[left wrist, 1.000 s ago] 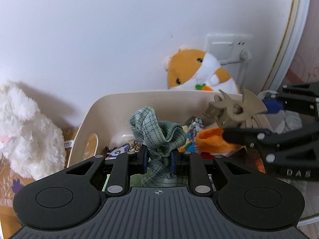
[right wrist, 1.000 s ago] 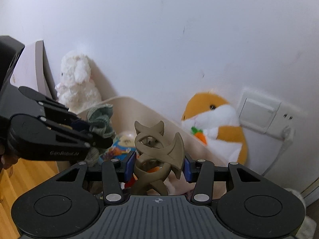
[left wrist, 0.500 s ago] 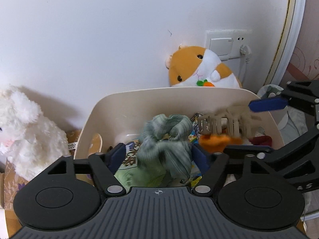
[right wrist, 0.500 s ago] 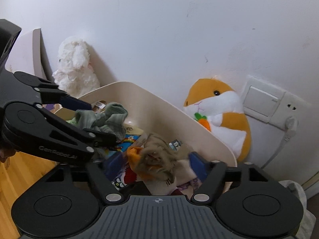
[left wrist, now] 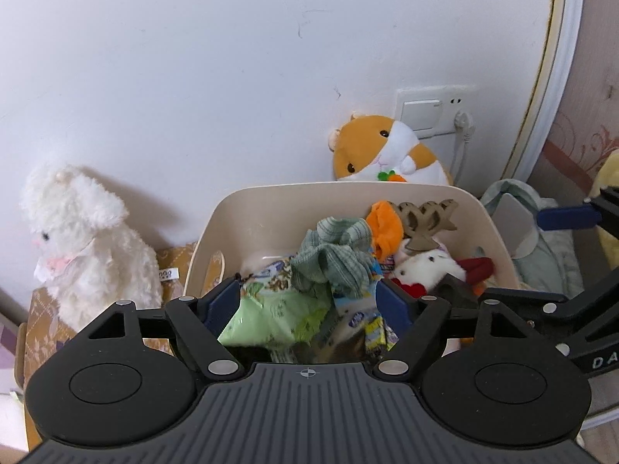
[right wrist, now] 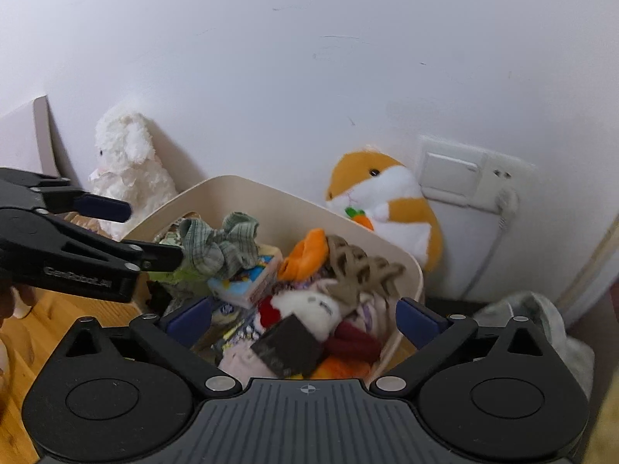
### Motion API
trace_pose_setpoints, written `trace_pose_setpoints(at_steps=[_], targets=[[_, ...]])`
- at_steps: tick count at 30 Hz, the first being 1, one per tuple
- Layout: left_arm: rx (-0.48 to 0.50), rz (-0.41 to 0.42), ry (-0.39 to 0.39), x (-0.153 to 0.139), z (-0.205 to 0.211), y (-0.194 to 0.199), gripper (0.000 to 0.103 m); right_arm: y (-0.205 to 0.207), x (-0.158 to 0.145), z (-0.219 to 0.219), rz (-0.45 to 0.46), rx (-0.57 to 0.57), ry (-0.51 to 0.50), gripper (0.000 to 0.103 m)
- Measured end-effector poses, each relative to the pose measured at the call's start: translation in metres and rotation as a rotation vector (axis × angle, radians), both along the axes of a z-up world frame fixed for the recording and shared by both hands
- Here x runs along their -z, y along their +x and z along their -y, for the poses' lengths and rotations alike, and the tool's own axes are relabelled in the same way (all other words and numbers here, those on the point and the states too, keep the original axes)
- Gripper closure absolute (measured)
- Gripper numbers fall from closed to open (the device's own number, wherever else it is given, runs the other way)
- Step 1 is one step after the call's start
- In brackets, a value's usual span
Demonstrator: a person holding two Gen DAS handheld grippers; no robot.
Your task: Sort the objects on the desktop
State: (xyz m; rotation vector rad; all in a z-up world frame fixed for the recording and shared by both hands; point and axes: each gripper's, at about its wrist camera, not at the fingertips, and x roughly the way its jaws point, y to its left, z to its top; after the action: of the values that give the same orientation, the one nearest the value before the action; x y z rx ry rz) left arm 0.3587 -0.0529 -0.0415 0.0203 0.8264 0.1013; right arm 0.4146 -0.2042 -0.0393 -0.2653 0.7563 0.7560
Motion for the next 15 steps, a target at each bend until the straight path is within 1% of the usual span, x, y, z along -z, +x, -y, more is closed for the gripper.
trace_pose_setpoints(at_steps=[3,5,8,9,13,15], targets=[[-0.004,0.001,-0.009,-0.008,0.002,-0.017,0.024,-0.015,-0.006,0.005,-0.017,0.044,-0.027,0.000],[-0.013,0.001,-0.017,-0.014,0.003,-0.031,0.024,-0.027,-0.011,0.009,-0.005,0.049,-0.031,0.000],[-0.016,0.010,-0.066,-0.022,0.002,-0.053,0.024,-0.047,-0.021,0.013,0.017,0.055,-0.035,0.000],[-0.021,0.009,-0.068,-0.025,0.002,-0.059,0.024,-0.053,-0.025,0.014,0.020,0.057,-0.036,0.000],[-0.023,0.028,-0.014,-0.036,0.006,-0.089,0.024,-0.080,-0.040,0.021,0.037,0.075,-0.030,0.000],[-0.022,0.024,-0.010,-0.042,0.006,-0.105,0.024,-0.095,-0.049,0.025,0.041,0.084,-0.021,0.000]])
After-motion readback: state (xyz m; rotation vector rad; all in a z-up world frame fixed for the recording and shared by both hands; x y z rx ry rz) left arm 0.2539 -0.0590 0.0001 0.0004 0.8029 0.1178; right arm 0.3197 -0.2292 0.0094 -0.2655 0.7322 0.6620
